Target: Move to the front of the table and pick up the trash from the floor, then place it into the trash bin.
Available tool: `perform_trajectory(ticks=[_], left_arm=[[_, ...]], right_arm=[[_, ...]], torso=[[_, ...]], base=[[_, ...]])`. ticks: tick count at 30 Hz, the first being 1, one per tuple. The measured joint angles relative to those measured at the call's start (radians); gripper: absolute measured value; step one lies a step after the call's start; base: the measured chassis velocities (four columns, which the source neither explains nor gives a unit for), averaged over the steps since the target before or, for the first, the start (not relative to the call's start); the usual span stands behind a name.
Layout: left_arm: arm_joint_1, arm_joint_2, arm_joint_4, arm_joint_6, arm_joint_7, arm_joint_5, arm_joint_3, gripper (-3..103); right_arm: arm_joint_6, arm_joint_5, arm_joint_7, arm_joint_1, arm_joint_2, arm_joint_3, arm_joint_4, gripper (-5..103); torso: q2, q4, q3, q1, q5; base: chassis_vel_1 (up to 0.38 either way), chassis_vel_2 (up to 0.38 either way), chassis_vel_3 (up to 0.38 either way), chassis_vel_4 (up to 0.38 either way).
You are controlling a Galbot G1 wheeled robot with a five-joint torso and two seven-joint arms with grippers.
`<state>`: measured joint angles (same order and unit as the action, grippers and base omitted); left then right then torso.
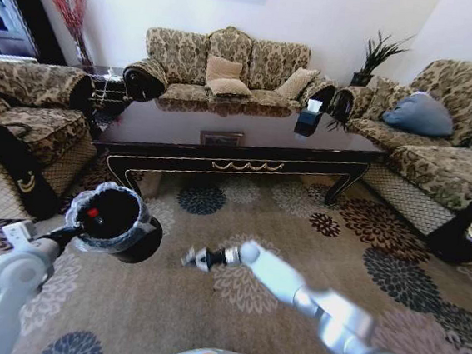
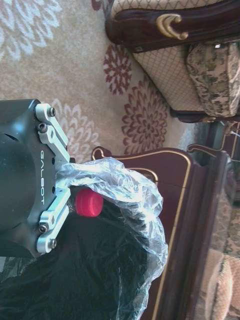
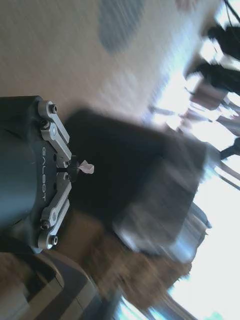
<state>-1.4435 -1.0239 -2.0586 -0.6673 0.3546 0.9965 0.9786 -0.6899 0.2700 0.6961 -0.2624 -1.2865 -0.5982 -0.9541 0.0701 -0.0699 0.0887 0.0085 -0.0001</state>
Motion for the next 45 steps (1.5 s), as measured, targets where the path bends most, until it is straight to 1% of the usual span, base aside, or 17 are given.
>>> perform_trajectory(ticks=[2,4,6,10,11,14,15,16,17,24,33,34,36,37,40,43,45], left_arm=[[0.004,-0.002,0.011,0.002,-0.001,-0.007,-0.015,3],[0.007,-0.005,0.018,0.003,-0.001,-0.009,-0.032,3],[0.008,-0.007,0.019,0.003,-0.002,-0.009,-0.037,3],[0.014,-0.012,0.009,0.003,-0.001,-0.009,-0.054,3],[0.014,-0.012,0.009,0.003,-0.001,-0.009,-0.054,3],[0.020,-0.013,-0.009,0.003,0.002,-0.006,-0.056,3],[0.020,-0.013,-0.009,0.003,0.002,-0.006,-0.056,3],[0.021,-0.013,-0.018,0.002,0.003,-0.003,-0.055,3],[0.027,-0.011,-0.037,0.000,0.008,0.008,-0.049,3],[0.028,-0.013,-0.067,0.000,0.010,0.023,-0.038,3],[0.010,-0.014,-0.076,-0.001,0.008,0.030,-0.016,3],[0.009,-0.014,-0.076,-0.001,0.007,0.031,-0.015,3],[0.009,-0.014,-0.076,-0.001,0.007,0.031,-0.015,3],[0.009,-0.014,-0.076,-0.001,0.007,0.031,-0.015,3],[0.008,-0.015,-0.077,-0.001,0.007,0.031,-0.017,3],[0.007,-0.017,-0.079,-0.001,0.007,0.031,-0.019,3],[0.006,-0.017,-0.080,-0.001,0.007,0.030,-0.019,3]], right_arm=[[0.011,0.090,-0.053,0.041,0.010,-0.013,-0.056,0],[0.056,0.202,-0.125,0.086,0.019,-0.029,-0.133,0],[0.071,0.229,-0.153,0.099,0.019,-0.035,-0.158,0],[0.138,0.340,-0.269,0.154,0.001,-0.083,-0.270,0],[0.138,0.340,-0.269,0.154,0.001,-0.083,-0.270,0],[0.182,0.426,-0.352,0.180,-0.011,-0.158,-0.363,0],[0.182,0.426,-0.352,0.180,-0.011,-0.158,-0.363,0],[0.198,0.454,-0.394,0.186,-0.017,-0.202,-0.404,0],[0.217,0.474,-0.442,0.191,-0.037,-0.294,-0.448,0],[0.219,0.457,-0.480,0.193,-0.083,-0.386,-0.438,-1],[0.221,0.444,-0.482,0.204,-0.100,-0.396,-0.411,35],[0.221,0.439,-0.482,0.204,-0.098,-0.395,-0.412,35],[0.221,0.426,-0.483,0.205,-0.089,-0.392,-0.416,46],[0.221,0.426,-0.483,0.205,-0.089,-0.392,-0.416,46],[0.220,0.404,-0.486,0.207,-0.068,-0.378,-0.422,62],[0.216,0.384,-0.486,0.207,-0.057,-0.365,-0.417,68],[0.210,0.370,-0.487,0.207,-0.046,-0.353,-0.411,79]], torso=[[0.000,-0.0002,0.000,0.000,0.0001],[0.000,-0.0002,0.000,0.000,0.0000],[0.000,-0.0002,0.000,0.000,0.0000],[0.000,0.0000,0.000,0.000,0.0000],[0.000,0.0000,0.000,0.000,0.0000],[0.000,0.0000,0.000,0.000,-0.0001],[0.000,0.0000,0.000,0.000,-0.0001],[0.000,-0.0001,0.000,0.000,0.0000],[0.000,0.0000,0.000,0.000,-0.0001],[0.000,-0.0002,0.000,0.000,-0.0001],[0.000,-0.0001,0.000,0.000,0.0000],[0.000,-0.0001,0.000,0.000,0.0001],[0.000,-0.0002,0.000,0.000,0.0001],[0.000,-0.0002,0.000,0.000,0.0001],[0.000,-0.0002,0.000,0.000,0.0001],[0.000,-0.0002,0.000,0.000,0.0001],[0.000,-0.0002,0.000,0.000,0.0001]], base=[[0.000,0.000,0.000,0.000],[0.000,0.000,0.000,0.000],[0.000,0.000,0.000,0.000],[0.000,0.000,0.000,0.000],[0.000,0.000,0.000,0.000],[0.000,0.000,0.000,0.000],[0.000,0.000,0.000,0.000],[0.000,0.000,0.000,0.000],[0.000,0.000,0.000,0.000],[0.000,0.000,0.000,0.000],[0.000,0.000,0.000,0.000],[0.000,0.000,0.000,0.000],[0.000,0.000,0.000,0.000],[0.000,0.000,0.000,0.000],[0.000,0.000,0.000,0.000],[0.000,0.000,0.000,0.000],[0.000,0.000,0.000,0.000]])
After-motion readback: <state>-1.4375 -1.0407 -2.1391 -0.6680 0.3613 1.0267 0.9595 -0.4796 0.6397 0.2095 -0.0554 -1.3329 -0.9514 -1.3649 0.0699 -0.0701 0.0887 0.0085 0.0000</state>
